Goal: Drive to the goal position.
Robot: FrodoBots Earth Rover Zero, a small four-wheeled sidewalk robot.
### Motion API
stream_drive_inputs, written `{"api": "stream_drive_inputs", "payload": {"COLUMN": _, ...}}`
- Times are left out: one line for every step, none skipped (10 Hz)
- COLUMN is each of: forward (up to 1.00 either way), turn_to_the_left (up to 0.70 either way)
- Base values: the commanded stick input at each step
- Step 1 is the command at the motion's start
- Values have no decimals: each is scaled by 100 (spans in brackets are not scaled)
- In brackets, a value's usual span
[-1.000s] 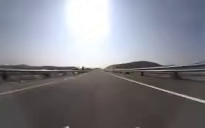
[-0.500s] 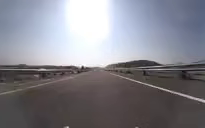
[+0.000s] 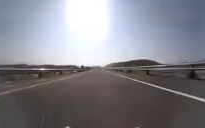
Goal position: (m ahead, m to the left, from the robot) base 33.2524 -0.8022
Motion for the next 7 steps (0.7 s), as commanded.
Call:
{"api": "stream_drive_inputs", "payload": {"forward": 100, "turn_to_the_left": 0}}
{"api": "stream_drive_inputs", "payload": {"forward": 100, "turn_to_the_left": 0}}
{"api": "stream_drive_inputs", "payload": {"forward": 100, "turn_to_the_left": 0}}
{"api": "stream_drive_inputs", "payload": {"forward": 100, "turn_to_the_left": 0}}
{"api": "stream_drive_inputs", "payload": {"forward": 100, "turn_to_the_left": 0}}
{"api": "stream_drive_inputs", "payload": {"forward": 100, "turn_to_the_left": 0}}
{"api": "stream_drive_inputs", "payload": {"forward": 100, "turn_to_the_left": 0}}
